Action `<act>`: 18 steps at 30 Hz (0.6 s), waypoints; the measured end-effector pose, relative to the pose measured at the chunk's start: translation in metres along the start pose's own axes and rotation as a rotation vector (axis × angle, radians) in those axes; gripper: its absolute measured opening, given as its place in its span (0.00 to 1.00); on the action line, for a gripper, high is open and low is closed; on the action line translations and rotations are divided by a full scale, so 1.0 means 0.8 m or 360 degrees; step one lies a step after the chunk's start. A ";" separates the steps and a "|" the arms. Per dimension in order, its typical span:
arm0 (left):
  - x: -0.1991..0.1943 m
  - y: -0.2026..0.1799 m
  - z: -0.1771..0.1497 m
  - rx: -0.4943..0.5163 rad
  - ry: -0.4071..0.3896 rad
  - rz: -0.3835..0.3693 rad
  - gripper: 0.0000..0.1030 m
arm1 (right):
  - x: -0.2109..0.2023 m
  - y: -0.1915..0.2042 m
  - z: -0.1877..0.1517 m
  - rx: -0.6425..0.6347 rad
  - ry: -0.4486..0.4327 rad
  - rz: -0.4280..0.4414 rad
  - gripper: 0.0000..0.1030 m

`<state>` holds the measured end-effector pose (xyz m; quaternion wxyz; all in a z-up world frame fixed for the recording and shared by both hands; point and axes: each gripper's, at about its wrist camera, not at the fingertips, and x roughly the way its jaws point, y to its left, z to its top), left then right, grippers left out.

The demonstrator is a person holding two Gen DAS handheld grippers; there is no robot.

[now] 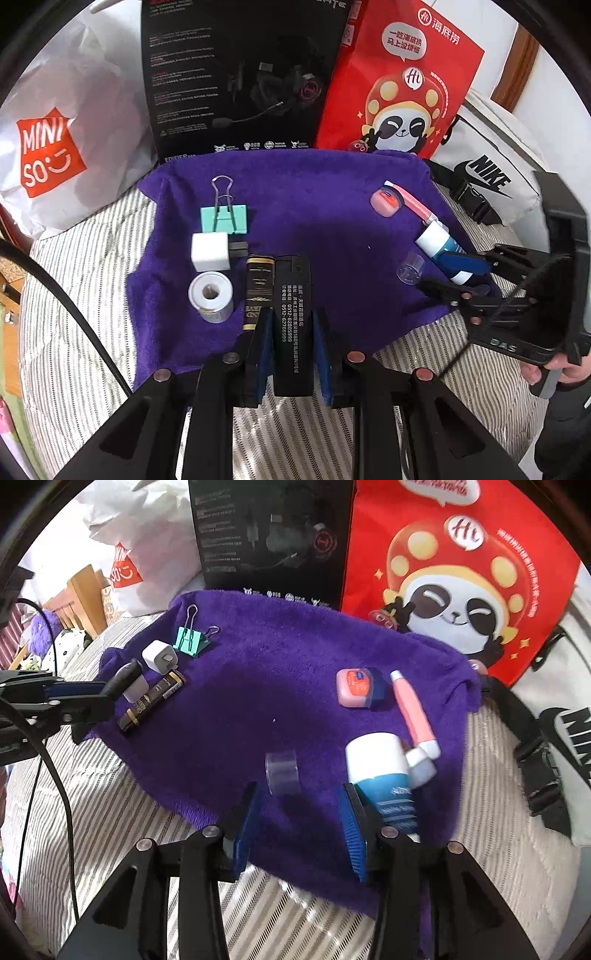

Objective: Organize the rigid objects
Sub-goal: 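Set the clear cup on the towel and open right while left lowers the black stick, then set the black stick on the towel beside the GRAND RESERVE box and open the left gripper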

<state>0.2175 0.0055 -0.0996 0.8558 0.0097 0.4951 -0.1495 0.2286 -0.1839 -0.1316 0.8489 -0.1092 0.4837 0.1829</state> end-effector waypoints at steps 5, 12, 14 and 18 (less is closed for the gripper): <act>0.017 -0.002 0.004 -0.0010 0.0037 -0.0025 0.20 | -0.029 -0.013 -0.014 0.0068 -0.0055 -0.0046 0.42; 0.048 -0.008 0.014 0.0006 0.0084 -0.0013 0.20 | -0.069 -0.026 -0.046 0.0193 -0.0108 -0.0034 0.43; 0.055 -0.010 0.014 0.0008 0.0093 -0.0012 0.20 | -0.077 -0.027 -0.057 0.0224 -0.0115 -0.0021 0.43; 0.066 -0.014 0.017 0.0028 0.0097 0.0007 0.20 | -0.089 -0.027 -0.075 0.0266 -0.0120 0.0002 0.43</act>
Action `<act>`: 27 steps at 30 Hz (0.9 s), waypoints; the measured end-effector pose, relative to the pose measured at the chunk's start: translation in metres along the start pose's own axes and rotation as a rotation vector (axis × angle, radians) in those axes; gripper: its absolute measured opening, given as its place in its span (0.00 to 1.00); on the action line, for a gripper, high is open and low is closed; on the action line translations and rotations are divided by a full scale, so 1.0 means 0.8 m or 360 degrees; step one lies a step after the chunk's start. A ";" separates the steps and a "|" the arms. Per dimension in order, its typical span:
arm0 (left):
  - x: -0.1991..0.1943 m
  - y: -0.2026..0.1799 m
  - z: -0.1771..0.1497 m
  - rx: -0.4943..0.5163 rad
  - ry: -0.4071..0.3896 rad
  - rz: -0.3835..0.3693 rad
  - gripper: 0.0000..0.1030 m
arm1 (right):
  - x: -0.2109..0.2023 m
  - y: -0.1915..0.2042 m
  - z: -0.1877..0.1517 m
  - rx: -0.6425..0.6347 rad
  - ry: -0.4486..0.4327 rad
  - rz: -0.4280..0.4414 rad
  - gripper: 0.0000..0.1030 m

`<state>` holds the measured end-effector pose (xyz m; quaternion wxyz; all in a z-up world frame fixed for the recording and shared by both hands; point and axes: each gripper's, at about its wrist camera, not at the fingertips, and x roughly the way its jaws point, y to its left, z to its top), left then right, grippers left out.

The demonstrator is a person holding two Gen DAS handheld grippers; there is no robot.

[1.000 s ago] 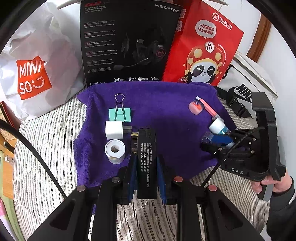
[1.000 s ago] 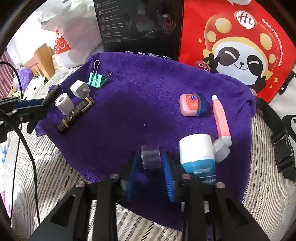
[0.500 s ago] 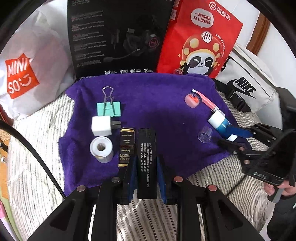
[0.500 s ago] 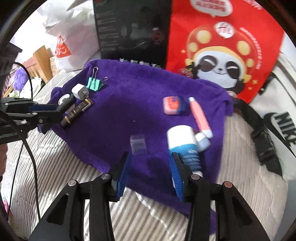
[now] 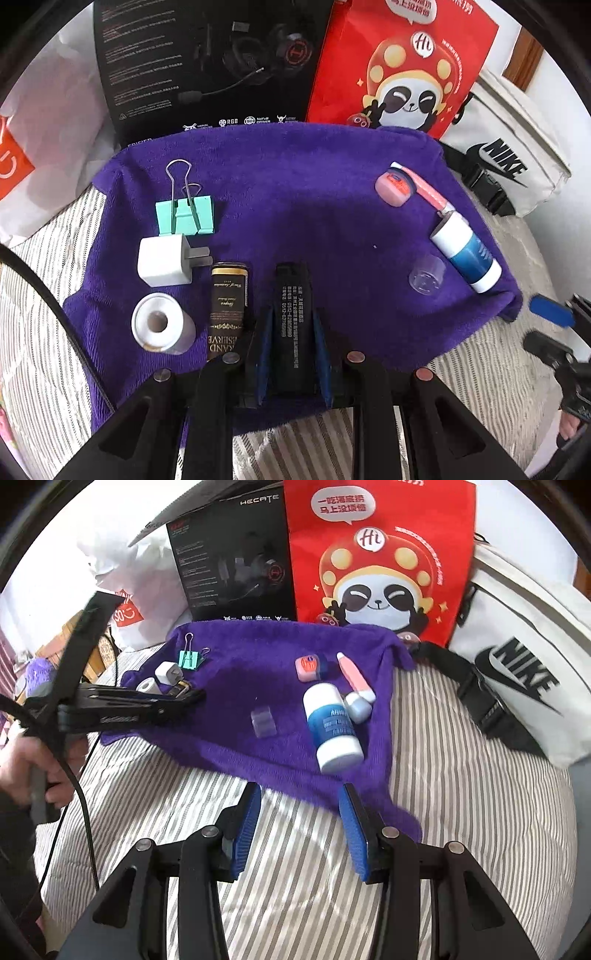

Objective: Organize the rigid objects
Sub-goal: 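Set the black stick on the towel beside the GRAND RESERVE box and open the left gripper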

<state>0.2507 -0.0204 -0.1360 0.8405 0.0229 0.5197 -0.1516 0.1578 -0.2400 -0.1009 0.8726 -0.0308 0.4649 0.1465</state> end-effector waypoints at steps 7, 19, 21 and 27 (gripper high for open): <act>0.010 -0.007 0.008 0.0033 0.0008 0.0033 0.20 | -0.008 0.002 -0.016 0.0042 0.0008 0.0027 0.43; 0.008 -0.041 0.001 0.0194 0.0000 0.0077 0.56 | -0.032 0.001 -0.028 0.0145 0.0004 0.0063 0.52; 0.001 -0.041 -0.001 0.0174 0.0006 0.0096 0.56 | -0.042 0.004 -0.030 0.0142 -0.0015 0.0032 0.54; -0.054 -0.044 -0.023 0.0127 -0.0041 0.0168 0.70 | -0.065 0.009 -0.034 0.0150 -0.0029 -0.0020 0.62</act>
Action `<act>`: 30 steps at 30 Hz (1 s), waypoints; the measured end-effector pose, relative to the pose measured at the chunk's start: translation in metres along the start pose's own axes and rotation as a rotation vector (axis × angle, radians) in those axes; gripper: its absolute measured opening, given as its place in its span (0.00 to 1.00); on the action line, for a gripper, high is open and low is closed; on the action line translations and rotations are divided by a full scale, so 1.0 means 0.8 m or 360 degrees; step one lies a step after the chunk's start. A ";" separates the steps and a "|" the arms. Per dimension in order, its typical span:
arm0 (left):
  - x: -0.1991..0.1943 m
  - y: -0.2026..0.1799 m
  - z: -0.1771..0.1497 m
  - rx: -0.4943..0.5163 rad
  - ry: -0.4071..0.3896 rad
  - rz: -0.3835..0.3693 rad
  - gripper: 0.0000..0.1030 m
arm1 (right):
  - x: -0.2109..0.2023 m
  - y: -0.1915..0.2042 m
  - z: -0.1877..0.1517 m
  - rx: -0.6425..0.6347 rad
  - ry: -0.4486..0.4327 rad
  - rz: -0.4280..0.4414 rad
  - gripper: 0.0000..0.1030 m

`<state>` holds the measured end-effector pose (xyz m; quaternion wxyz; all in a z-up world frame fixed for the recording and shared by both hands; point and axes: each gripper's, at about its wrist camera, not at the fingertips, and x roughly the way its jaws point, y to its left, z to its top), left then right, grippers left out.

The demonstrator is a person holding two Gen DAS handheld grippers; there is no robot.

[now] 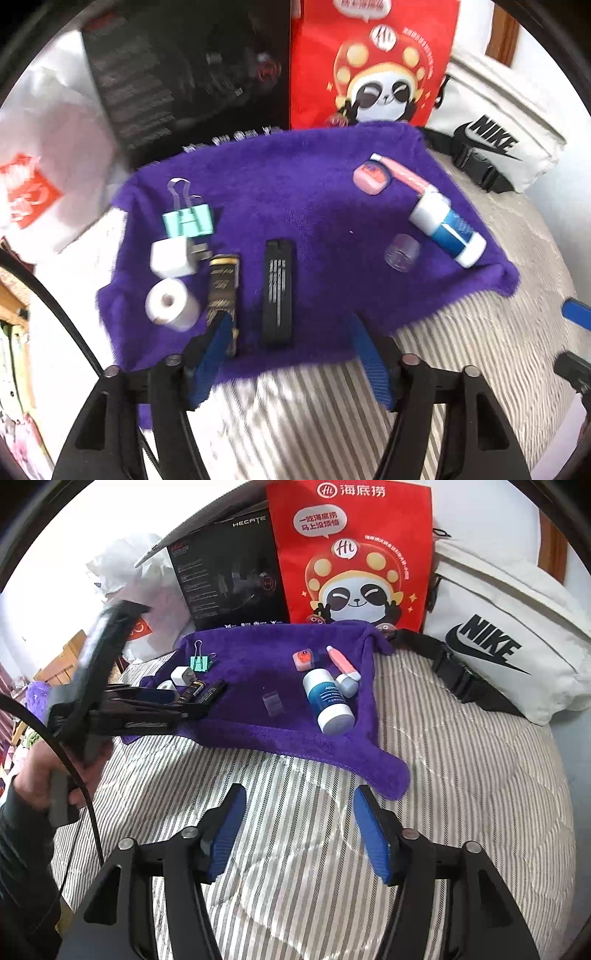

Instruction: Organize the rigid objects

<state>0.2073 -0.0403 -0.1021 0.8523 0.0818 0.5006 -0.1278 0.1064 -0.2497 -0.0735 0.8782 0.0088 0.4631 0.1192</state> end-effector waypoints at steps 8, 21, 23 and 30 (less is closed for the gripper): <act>-0.115 -0.014 -0.052 -0.0079 -0.0197 0.0131 0.95 | -0.028 0.005 -0.005 0.0103 -0.0011 -0.0023 0.83; -0.223 -0.029 -0.110 -0.0281 -0.0433 0.0181 1.00 | -0.087 0.046 -0.007 0.0026 -0.0099 -0.0211 1.00; -0.228 -0.029 -0.116 -0.0302 -0.0437 0.0193 1.00 | -0.092 0.047 -0.008 0.0034 -0.0093 -0.0243 1.00; -0.230 -0.031 -0.129 -0.0304 -0.0407 0.0237 1.00 | -0.095 0.040 -0.012 0.0100 -0.0047 -0.0260 1.00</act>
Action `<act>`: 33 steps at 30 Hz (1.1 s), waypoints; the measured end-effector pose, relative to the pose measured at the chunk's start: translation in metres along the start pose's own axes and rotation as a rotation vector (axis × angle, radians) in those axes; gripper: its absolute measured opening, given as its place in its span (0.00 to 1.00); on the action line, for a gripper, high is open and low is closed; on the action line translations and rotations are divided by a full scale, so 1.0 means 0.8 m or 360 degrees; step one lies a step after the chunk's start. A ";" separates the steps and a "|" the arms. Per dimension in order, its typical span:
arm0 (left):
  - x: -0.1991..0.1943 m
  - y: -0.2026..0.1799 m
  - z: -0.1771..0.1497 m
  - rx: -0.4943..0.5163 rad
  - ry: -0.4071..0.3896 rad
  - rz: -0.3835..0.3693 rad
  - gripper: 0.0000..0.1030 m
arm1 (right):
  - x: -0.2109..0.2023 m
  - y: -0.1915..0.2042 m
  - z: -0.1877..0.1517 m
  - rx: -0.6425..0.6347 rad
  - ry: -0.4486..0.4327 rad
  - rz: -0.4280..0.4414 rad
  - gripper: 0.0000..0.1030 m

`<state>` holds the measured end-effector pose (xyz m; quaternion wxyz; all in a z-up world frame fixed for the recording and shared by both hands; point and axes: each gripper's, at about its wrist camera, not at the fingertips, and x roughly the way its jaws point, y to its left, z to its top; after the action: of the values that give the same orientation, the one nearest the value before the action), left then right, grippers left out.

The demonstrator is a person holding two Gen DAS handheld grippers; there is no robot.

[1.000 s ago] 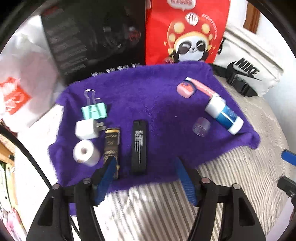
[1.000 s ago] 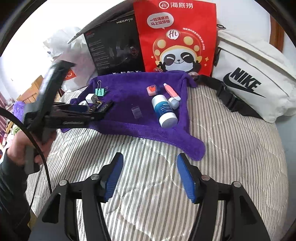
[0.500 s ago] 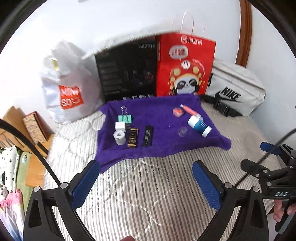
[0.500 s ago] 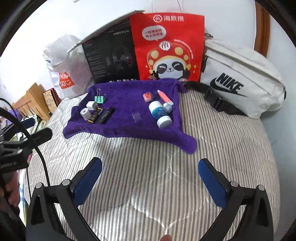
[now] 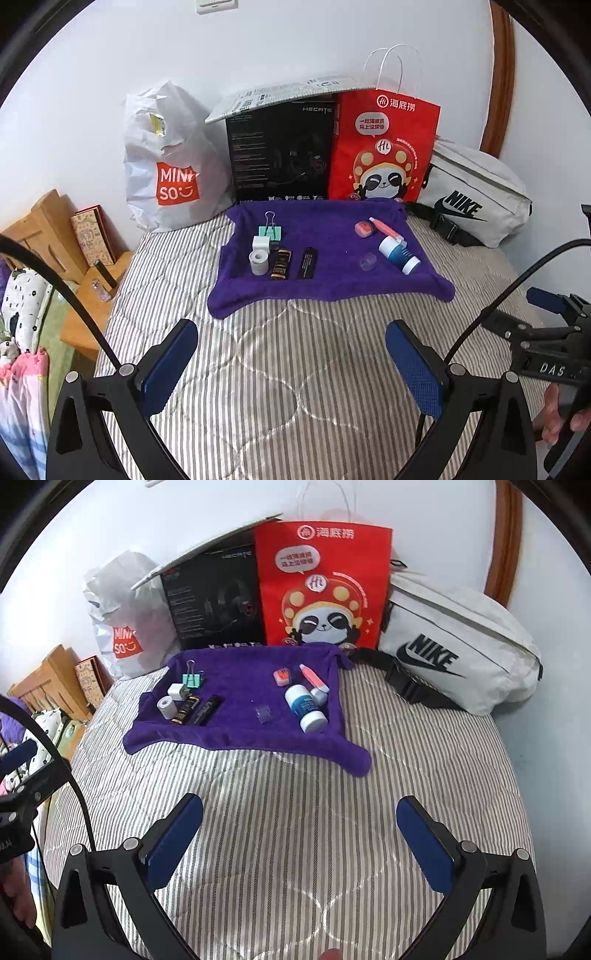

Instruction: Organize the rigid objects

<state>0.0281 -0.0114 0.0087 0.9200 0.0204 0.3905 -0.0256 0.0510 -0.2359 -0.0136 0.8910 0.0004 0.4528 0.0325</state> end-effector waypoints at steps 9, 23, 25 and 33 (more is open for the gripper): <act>0.002 0.002 -0.005 -0.0015 0.0031 -0.0030 1.00 | -0.008 -0.008 -0.005 0.0023 -0.0006 -0.0050 1.00; 0.006 -0.005 -0.004 0.0017 0.0053 -0.0047 1.00 | -0.012 -0.015 -0.008 0.0043 -0.0019 -0.0069 1.00; 0.006 -0.005 -0.004 0.0023 0.0055 -0.0051 1.00 | -0.012 -0.016 -0.008 0.0044 -0.0015 -0.0064 1.00; 0.006 -0.005 -0.004 0.0023 0.0061 -0.0048 1.00 | -0.012 -0.011 -0.010 0.0034 -0.0017 -0.0059 1.00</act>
<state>0.0291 -0.0151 0.0029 0.9118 0.0216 0.4080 -0.0419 0.0391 -0.2458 -0.0109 0.8938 0.0017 0.4483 0.0112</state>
